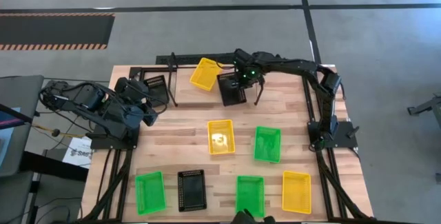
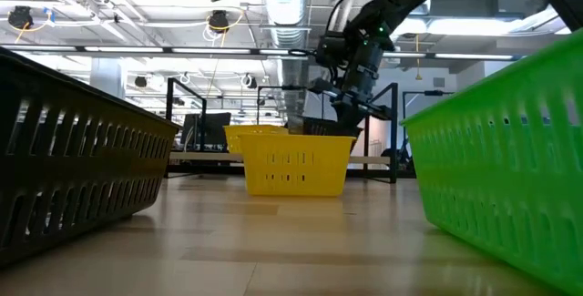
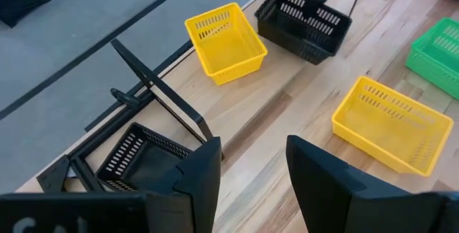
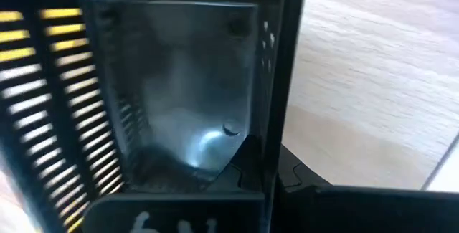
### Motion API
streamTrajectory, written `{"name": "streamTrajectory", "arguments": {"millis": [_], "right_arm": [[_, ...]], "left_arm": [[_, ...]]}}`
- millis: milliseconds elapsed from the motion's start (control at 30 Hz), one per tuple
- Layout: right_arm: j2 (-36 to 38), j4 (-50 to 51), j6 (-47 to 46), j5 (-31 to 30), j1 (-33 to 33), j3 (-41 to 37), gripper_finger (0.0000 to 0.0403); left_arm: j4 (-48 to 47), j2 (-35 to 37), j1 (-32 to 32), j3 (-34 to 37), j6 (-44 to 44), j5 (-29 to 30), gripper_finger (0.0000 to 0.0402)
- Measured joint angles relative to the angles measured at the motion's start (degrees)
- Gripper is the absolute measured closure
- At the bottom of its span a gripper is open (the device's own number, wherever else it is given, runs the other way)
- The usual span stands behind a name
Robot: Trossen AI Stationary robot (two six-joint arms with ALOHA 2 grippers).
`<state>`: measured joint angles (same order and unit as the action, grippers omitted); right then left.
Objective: Stack baskets on shelf by color
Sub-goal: Put the top right black bin on the shelf
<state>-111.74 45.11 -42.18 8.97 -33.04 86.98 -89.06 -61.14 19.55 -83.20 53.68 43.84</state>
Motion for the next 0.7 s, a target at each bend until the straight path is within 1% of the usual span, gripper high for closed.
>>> {"name": "streamTrajectory", "arguments": {"millis": [267,467,700], "right_arm": [[-0.07,-4.19,-0.71,0.20,-3.04,-0.09,0.0401],[-0.07,-2.82,-0.17,0.18,-4.72,-0.09,0.0401],[-0.07,1.31,1.51,0.20,-5.41,-0.04,0.0401]], "left_arm": [[0.00,0.00,-0.01,-0.02,0.03,0.04,0.0253],[0.00,0.02,-0.02,0.00,0.05,0.06,0.0253],[0.00,0.02,0.00,-0.02,0.07,0.10,0.0253]]}}
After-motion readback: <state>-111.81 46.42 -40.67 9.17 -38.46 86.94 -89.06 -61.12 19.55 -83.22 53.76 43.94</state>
